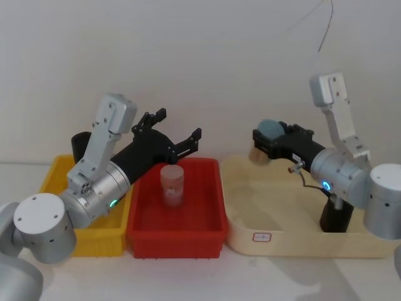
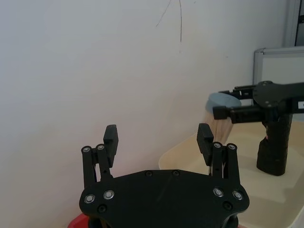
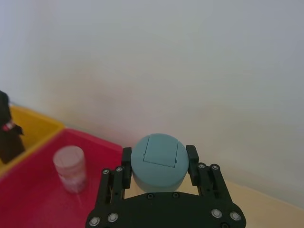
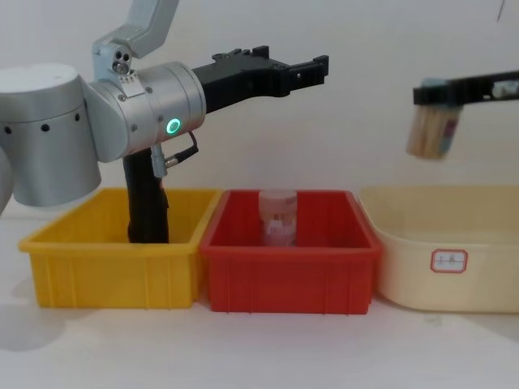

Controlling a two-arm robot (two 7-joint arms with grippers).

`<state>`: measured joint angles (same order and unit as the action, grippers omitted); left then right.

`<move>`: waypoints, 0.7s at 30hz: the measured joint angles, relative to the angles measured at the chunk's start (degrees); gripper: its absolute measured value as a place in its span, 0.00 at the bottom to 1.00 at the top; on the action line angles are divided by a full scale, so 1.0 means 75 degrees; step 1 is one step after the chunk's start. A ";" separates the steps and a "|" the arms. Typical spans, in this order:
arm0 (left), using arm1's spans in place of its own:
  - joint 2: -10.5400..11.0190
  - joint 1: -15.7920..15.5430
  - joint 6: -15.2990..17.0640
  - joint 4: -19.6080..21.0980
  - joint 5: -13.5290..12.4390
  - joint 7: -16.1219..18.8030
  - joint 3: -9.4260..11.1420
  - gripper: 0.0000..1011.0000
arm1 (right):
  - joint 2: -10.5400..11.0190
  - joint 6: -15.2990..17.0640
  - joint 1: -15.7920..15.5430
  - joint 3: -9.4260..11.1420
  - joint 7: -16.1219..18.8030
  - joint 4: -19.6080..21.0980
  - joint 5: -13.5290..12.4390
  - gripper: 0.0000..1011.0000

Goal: Pick up the garbage bag with the one hand and transfer it to the other hand.

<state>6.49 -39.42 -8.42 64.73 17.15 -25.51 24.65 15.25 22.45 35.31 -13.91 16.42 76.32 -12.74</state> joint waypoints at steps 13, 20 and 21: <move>-0.0001 0.0000 0.0000 0.0000 0.0000 0.0000 0.0000 0.99 | 0.0160 -0.0125 -0.0324 -0.0195 -0.0141 -0.0237 0.0385 0.95; -0.0003 0.0000 0.0000 0.0000 0.0000 0.0000 0.0000 0.99 | 0.0131 -0.0329 -0.0750 -0.0037 -0.0357 0.0177 0.0412 0.99; -0.0003 0.0000 0.0000 0.0000 0.0000 0.0000 0.0000 0.99 | 0.0125 -0.0343 -0.0796 -0.0017 -0.0379 0.0242 0.0410 0.99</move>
<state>6.47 -39.42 -8.42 64.73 17.15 -25.51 24.65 16.19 19.87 29.34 -14.03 13.58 78.13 -9.67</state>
